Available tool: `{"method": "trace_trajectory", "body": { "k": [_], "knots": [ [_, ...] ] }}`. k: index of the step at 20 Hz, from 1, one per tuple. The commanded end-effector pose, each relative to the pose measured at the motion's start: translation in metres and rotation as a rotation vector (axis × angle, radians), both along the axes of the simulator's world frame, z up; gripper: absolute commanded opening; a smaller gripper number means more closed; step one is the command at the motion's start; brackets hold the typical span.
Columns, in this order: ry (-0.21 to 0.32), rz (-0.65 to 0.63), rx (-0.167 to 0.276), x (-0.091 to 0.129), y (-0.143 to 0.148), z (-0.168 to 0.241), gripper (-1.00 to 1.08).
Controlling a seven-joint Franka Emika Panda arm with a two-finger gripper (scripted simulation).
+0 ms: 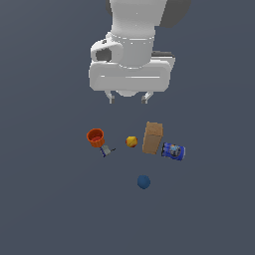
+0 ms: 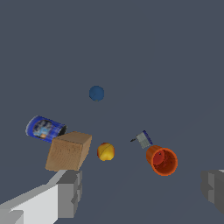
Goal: Pick up a designated object from a clutter of objects.
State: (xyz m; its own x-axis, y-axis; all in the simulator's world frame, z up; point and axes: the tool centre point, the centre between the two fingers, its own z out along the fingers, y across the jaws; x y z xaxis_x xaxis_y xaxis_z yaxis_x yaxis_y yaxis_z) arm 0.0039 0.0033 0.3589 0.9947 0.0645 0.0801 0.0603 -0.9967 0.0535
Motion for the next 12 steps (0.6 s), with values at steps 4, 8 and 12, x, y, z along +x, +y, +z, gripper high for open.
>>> {"method": "trace_trajectory", "body": {
  "k": [4,8,12],
  "knots": [
    [-0.004,0.01,0.0,0.001,0.003,0.002,1.0],
    [-0.016,0.042,-0.002,0.006,0.012,0.011,1.0],
    [-0.02,0.05,-0.002,0.007,0.015,0.014,1.0]
  ]
}}
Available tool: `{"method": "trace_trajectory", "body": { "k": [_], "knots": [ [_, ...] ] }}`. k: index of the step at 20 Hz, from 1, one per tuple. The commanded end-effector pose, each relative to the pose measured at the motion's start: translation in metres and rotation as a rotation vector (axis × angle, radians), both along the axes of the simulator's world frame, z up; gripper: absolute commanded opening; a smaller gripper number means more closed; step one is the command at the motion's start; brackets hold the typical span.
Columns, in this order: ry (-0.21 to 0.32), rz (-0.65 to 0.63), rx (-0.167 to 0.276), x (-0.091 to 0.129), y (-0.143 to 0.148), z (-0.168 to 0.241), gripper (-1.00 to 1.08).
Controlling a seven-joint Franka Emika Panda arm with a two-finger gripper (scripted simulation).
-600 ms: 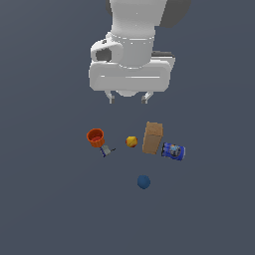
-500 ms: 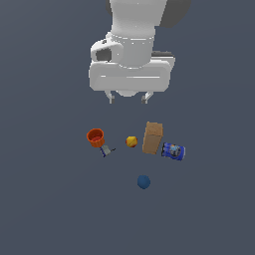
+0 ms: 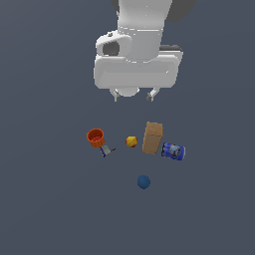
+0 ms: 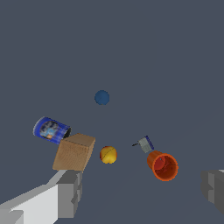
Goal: Pick up a designated object from a clutter of objects.
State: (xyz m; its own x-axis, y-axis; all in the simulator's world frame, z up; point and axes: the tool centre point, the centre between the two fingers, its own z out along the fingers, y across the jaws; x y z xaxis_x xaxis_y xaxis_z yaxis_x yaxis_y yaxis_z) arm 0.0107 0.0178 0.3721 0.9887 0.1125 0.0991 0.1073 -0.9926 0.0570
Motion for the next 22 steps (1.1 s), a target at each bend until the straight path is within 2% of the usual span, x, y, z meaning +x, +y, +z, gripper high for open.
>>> {"method": "trace_trajectory", "body": {
  "k": [1,12,22],
  "knots": [
    [0.0,0.001,0.0,0.0,0.0,0.0,1.0],
    [0.011,0.093,-0.006,-0.001,0.008,-0.013,1.0],
    [0.037,0.322,-0.017,-0.004,0.027,-0.047,1.0]
  ]
}}
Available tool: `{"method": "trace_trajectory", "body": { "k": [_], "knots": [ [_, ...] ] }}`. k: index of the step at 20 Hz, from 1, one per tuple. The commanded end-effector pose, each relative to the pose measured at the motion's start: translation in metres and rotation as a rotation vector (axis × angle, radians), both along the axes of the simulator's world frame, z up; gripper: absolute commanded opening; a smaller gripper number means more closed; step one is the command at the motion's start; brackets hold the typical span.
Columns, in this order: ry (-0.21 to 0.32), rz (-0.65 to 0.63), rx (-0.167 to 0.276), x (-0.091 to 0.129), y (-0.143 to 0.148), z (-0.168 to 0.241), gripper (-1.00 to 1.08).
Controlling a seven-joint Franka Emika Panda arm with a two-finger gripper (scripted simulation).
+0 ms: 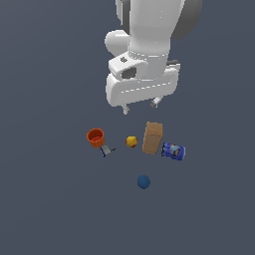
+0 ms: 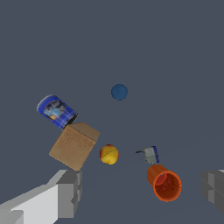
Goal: Pick up a designated object from a clutter of objects.
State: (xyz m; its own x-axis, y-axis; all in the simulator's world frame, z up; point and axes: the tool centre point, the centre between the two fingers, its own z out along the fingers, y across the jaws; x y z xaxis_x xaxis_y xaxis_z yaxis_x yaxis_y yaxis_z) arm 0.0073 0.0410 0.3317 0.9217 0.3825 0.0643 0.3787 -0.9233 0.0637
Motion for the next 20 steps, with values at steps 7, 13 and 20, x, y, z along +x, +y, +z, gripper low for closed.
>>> {"method": "trace_trajectory", "body": {
  "k": [7,13,20],
  "knots": [
    [0.027,0.247,-0.009,-0.007,0.02,-0.035,1.0],
    [0.045,0.423,-0.013,-0.014,0.034,-0.06,1.0],
    [0.064,0.627,-0.015,-0.024,0.049,-0.088,1.0]
  ]
}}
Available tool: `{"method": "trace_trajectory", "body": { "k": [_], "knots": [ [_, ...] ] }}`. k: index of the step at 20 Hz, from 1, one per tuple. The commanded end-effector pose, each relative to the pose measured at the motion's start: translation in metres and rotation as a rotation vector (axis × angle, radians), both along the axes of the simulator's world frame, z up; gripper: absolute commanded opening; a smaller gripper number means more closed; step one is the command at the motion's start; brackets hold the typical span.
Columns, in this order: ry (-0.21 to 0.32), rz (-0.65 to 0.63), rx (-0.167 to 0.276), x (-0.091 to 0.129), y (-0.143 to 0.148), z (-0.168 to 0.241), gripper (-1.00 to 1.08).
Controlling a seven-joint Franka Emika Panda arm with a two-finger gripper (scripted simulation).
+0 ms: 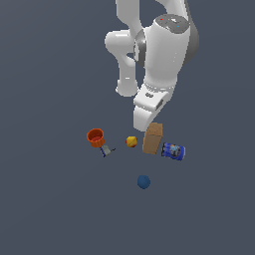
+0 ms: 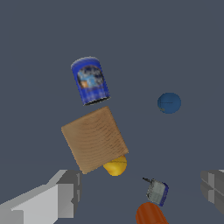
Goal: Pick up a designated object from a clutter of objects.
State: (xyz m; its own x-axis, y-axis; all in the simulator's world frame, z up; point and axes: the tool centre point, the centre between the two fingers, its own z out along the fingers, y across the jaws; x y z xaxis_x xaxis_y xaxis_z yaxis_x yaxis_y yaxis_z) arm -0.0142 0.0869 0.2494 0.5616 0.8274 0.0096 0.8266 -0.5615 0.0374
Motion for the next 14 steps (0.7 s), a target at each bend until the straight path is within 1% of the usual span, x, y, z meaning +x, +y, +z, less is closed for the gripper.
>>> {"method": "trace_trajectory", "body": {
  "k": [1,8,14],
  "knots": [
    [0.007,0.075,0.0,-0.004,0.005,-0.01,1.0],
    [0.024,0.262,0.002,-0.015,0.019,-0.035,1.0],
    [0.033,0.368,0.004,-0.023,0.026,-0.049,1.0]
  ]
}}
